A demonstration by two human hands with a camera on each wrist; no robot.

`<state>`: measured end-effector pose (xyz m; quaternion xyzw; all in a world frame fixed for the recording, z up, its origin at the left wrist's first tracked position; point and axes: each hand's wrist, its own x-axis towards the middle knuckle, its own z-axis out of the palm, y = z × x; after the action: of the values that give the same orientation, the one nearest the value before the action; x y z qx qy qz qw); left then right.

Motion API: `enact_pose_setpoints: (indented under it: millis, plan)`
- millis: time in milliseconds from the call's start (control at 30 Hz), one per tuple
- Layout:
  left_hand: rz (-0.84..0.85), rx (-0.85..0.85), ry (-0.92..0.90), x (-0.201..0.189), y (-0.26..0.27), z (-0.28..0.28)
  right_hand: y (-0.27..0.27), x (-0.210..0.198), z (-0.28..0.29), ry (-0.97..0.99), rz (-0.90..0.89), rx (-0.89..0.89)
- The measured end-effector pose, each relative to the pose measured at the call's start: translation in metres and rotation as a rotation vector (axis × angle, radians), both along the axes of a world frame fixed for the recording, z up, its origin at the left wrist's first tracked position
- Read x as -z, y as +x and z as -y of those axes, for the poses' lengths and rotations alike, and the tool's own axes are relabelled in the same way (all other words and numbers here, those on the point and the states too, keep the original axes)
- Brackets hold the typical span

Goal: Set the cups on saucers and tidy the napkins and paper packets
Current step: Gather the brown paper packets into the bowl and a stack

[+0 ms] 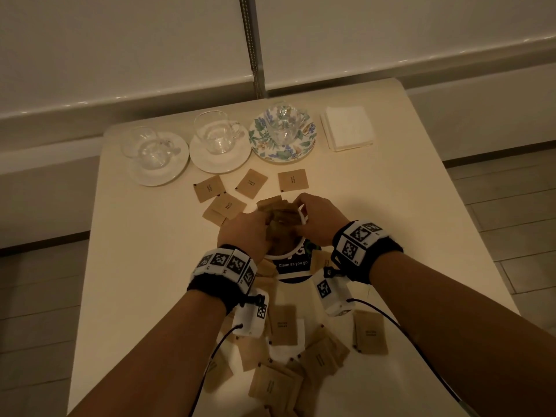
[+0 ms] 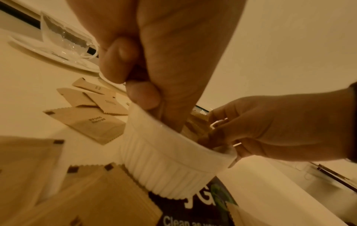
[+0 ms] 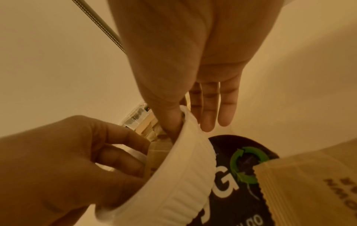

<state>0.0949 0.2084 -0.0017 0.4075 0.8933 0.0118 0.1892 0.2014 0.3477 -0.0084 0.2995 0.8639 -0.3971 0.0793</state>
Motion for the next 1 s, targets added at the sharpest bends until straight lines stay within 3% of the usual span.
enact_pose_setpoints:
  millis: [233,400,600,833,1000]
  plan:
    - [0.161,0.018,-0.038,-0.005,-0.006,-0.003,0.001,-0.002,-0.005,-0.089,0.006,0.009]
    - [0.03,-0.024,-0.036,-0.008,0.01,-0.007,-0.001,-0.005,-0.005,-0.027,0.008,-0.007]
    - [0.012,-0.001,-0.062,-0.008,0.007,-0.006,-0.002,-0.006,-0.008,0.014,0.01,-0.035]
    - [0.008,-0.026,-0.009,-0.012,0.012,0.001,0.002,-0.005,-0.006,0.039,-0.102,0.087]
    - [-0.031,-0.011,-0.068,-0.014,0.02,-0.004,0.003,-0.008,-0.006,-0.006,-0.087,0.119]
